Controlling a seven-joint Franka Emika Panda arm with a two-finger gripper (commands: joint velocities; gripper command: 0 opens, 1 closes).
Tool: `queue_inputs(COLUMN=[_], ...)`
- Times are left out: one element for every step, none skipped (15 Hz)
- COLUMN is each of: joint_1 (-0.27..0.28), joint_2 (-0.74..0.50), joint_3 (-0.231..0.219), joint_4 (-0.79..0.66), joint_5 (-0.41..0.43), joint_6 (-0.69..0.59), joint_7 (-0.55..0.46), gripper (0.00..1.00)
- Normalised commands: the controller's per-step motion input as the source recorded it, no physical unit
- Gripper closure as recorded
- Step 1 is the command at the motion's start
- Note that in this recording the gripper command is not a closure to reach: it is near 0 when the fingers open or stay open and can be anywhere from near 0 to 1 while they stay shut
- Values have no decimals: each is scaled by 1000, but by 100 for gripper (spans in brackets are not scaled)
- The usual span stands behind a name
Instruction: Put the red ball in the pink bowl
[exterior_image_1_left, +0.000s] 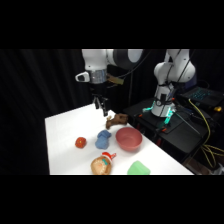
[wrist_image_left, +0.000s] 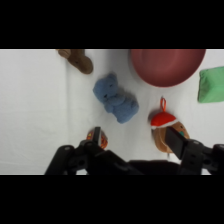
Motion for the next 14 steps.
queue_inputs(joint_1=[-21, -27, -37, -50, -61, -74, -74, -80, -80, -82, -74, -68, -59, -47], joint_2=[34, 69, 117, 202, 256, 346, 386, 456, 498, 527, 551, 543, 568, 575], joint_3=[11, 1, -9, -25, -32, -42, -46, -49, -42, -32, -28, -17, -15, -7], joint_4=[64, 132, 226, 359, 428, 527, 555, 605, 622, 609, 602, 569, 559, 551], joint_5=[37, 3, -7, -33, -20, -13, -33, -26, -5, 25, 23, 33, 28, 31], joint_6=[-19, 6, -3, -17, -7, 15, 40, 80, 103, 130, 139, 129, 146, 131], joint_7=[-15, -8, -13, 10, -11, -13, 2, -11, -32, -51, -22, -8, 22, 42], gripper=[0, 0, 0, 0, 0, 0, 0, 0, 0, 0, 0, 0, 0, 0])
